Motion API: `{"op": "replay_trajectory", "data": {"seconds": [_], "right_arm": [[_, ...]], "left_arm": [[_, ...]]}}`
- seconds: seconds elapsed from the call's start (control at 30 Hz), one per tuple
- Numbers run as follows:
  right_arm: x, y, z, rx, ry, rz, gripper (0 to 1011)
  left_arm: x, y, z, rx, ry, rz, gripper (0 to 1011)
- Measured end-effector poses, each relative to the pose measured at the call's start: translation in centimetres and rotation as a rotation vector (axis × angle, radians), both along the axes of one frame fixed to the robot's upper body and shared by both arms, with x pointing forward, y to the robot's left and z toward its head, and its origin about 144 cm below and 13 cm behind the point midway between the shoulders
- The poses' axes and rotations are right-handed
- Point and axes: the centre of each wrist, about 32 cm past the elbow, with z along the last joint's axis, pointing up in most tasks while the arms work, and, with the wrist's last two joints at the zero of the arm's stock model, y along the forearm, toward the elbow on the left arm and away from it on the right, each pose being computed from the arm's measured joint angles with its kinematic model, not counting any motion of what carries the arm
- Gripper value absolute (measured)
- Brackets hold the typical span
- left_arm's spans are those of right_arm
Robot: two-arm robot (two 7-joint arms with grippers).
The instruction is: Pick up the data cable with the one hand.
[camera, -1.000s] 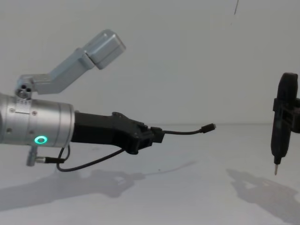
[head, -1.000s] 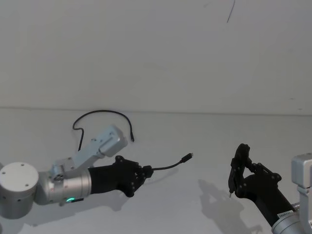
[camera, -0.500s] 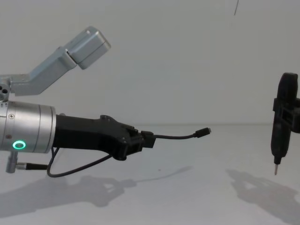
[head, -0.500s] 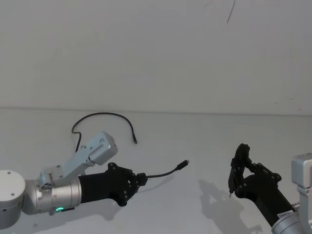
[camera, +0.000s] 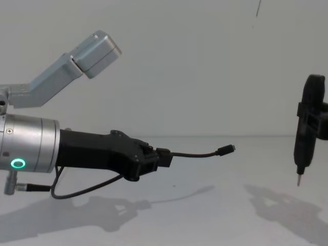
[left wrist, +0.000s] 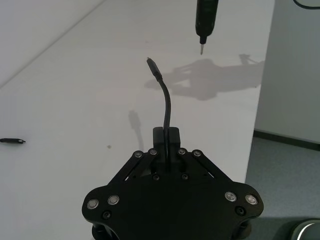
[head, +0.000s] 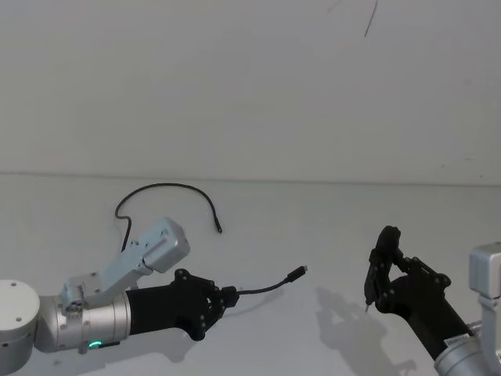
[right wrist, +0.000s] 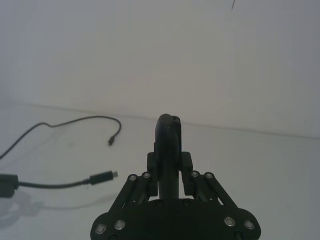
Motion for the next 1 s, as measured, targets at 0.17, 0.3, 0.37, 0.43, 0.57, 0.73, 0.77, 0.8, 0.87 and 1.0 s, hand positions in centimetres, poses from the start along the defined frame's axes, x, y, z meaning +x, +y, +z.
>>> {"op": "replay_trajectory", "data": {"seconds": [0.17, 0.3, 0.37, 0.43, 0.57, 0.73, 0.77, 0.8, 0.87, 1.0], "right_arm": [[0.2, 0.4, 0.5, 0.032, -0.014, 0.017, 269], [0.3, 0.8, 1.0, 0.056, -0.025, 0.034, 269], [0.4, 1.1, 1.2, 0.071, -0.032, 0.045, 269], [0.5, 1.2, 1.4, 0.079, -0.036, 0.051, 269], [0.6, 1.7, 1.7, 0.104, -0.051, 0.067, 269], [0.9, 2.0, 1.6, 0.115, -0.069, 0.079, 269], [0.9, 2.0, 1.6, 0.115, -0.074, 0.081, 269], [1.0, 2.1, 1.5, 0.117, -0.079, 0.083, 269], [1.2, 2.2, 1.3, 0.118, -0.088, 0.085, 269], [1.6, 2.5, 1.1, 0.122, -0.098, 0.090, 269]], "left_arm": [[-0.1, 0.0, 0.0, 0.000, 0.002, -0.002, 43], [-0.2, 0.0, 0.0, 0.000, 0.003, -0.004, 43], [-0.2, 0.0, -0.1, 0.000, 0.004, -0.004, 43], [-0.2, 0.0, -0.1, 0.000, 0.005, -0.005, 43], [-0.2, 0.0, -0.1, 0.000, 0.005, -0.006, 43], [-0.3, -0.1, -0.1, 0.000, 0.006, -0.007, 43], [-0.3, -0.1, -0.1, 0.000, 0.006, -0.007, 43], [-0.3, -0.1, -0.1, 0.000, 0.006, -0.007, 43], [-0.3, -0.1, -0.1, 0.000, 0.006, -0.007, 43], [-0.3, 0.0, -0.1, 0.000, 0.006, -0.007, 43]]}}
